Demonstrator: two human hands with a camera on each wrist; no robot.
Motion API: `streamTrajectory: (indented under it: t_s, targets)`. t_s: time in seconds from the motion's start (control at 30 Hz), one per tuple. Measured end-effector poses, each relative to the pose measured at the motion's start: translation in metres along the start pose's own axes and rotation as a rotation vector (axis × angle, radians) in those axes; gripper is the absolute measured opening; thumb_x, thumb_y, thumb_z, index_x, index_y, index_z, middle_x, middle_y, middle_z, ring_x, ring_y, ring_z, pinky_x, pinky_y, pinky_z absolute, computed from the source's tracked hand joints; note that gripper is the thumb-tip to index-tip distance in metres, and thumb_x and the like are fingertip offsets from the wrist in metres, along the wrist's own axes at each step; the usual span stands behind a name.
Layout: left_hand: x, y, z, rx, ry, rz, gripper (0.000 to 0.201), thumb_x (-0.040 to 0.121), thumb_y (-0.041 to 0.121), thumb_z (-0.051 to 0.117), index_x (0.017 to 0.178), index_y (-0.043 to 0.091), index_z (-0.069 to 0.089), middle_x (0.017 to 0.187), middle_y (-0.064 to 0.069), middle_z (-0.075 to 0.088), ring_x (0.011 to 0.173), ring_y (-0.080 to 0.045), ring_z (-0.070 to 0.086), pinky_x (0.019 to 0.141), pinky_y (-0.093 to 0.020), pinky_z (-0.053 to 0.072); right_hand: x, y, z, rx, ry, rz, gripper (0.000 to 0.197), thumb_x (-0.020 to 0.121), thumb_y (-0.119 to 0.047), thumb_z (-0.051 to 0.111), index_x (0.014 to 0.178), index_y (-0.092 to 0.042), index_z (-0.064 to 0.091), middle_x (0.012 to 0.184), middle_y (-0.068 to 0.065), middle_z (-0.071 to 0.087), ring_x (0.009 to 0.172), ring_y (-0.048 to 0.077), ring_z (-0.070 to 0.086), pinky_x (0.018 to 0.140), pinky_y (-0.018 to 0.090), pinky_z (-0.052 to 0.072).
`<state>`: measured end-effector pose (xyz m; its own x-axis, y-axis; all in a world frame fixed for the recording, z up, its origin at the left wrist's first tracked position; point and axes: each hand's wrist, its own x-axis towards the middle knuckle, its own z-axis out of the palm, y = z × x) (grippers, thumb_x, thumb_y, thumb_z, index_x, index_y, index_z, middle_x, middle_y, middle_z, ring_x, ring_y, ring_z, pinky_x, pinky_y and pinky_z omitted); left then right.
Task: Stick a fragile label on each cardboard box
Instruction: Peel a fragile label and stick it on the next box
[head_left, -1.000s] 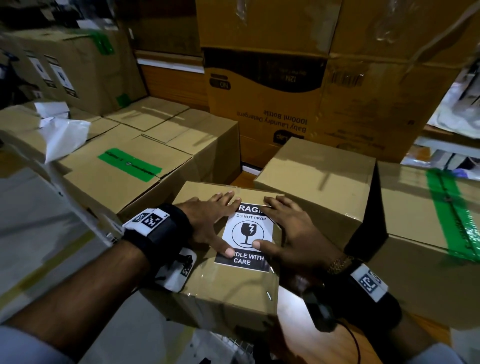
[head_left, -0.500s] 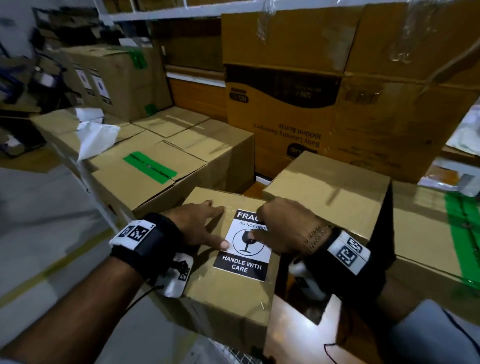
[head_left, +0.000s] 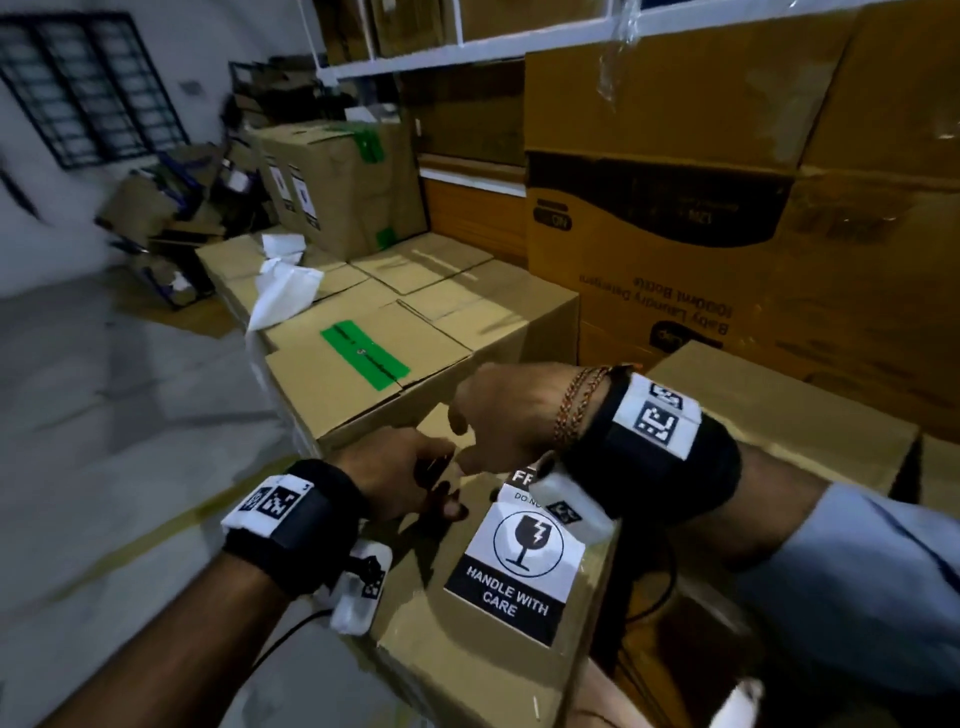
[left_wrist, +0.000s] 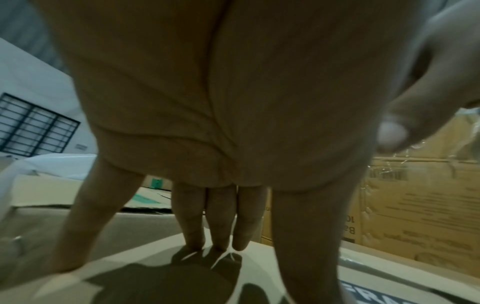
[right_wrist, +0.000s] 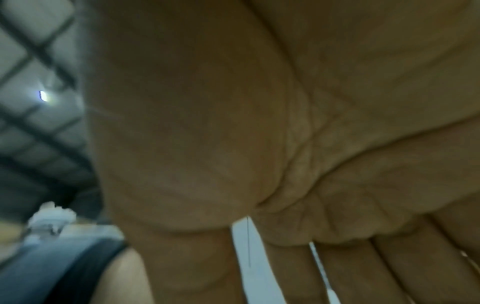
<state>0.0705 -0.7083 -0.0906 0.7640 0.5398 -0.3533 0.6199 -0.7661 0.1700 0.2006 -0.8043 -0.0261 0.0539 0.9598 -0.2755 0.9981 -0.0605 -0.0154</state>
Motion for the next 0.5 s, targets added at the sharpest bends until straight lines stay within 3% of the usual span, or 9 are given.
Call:
streamTrajectory:
  t_s: [0.07, 0.17, 0.3, 0.4, 0.5]
  targets:
    - [0.002, 0.002, 0.0, -0.034, 0.003, -0.035, 0.037, 0.088, 0.05, 0.076, 0.118, 0.033, 0.064, 0.096, 0.014, 0.064, 0.087, -0.006, 0.058, 0.066, -0.021, 0.039, -0.005, 0.014, -0.007, 0.003, 0.041, -0.046, 0.05, 0.098, -0.054, 0.062, 0.128, -0.014, 0.067, 0.12, 0.003, 0.07, 0.107, 0.021, 0.067, 0.093, 0.039, 0.058]
    - [0.002, 0.005, 0.0, 0.004, -0.004, -0.053, 0.053, 0.087, 0.055, 0.074, 0.134, 0.033, 0.06, 0.105, 0.013, 0.066, 0.092, -0.007, 0.058, 0.071, -0.021, 0.043, -0.014, 0.036, -0.011, 0.124, 0.146, -0.091, 0.039, 0.097, -0.056, 0.063, 0.111, -0.02, 0.065, 0.102, -0.005, 0.068, 0.094, 0.019, 0.064, 0.083, 0.034, 0.054]
    - [0.003, 0.006, 0.0, 0.06, 0.003, -0.044, 0.074, 0.087, 0.063, 0.068, 0.153, 0.037, 0.044, 0.13, 0.007, 0.065, 0.106, -0.01, 0.056, 0.085, -0.026, 0.043, -0.024, 0.054, -0.001, 0.21, 0.148, -0.115, 0.047, 0.097, -0.055, 0.064, 0.13, -0.022, 0.064, 0.105, -0.009, 0.065, 0.086, 0.006, 0.056, 0.074, 0.024, 0.047]
    - [0.003, 0.006, 0.0, 0.051, 0.0, -0.049, 0.081, 0.088, 0.067, 0.066, 0.157, 0.039, 0.036, 0.145, 0.01, 0.058, 0.123, -0.011, 0.055, 0.093, -0.026, 0.042, -0.024, 0.055, 0.008, 0.201, 0.106, -0.128, 0.053, 0.096, -0.055, 0.064, 0.139, -0.024, 0.06, 0.122, -0.005, 0.067, 0.105, 0.012, 0.062, 0.092, 0.031, 0.053]
    - [0.004, 0.003, -0.002, 0.034, -0.022, -0.051, 0.084, 0.086, 0.072, 0.063, 0.158, 0.04, 0.034, 0.148, 0.011, 0.055, 0.126, -0.011, 0.055, 0.098, -0.027, 0.043, -0.024, 0.049, 0.021, 0.174, 0.139, -0.123, 0.053, 0.097, -0.052, 0.065, 0.14, -0.022, 0.059, 0.125, 0.0, 0.067, 0.109, 0.018, 0.064, 0.095, 0.038, 0.056]
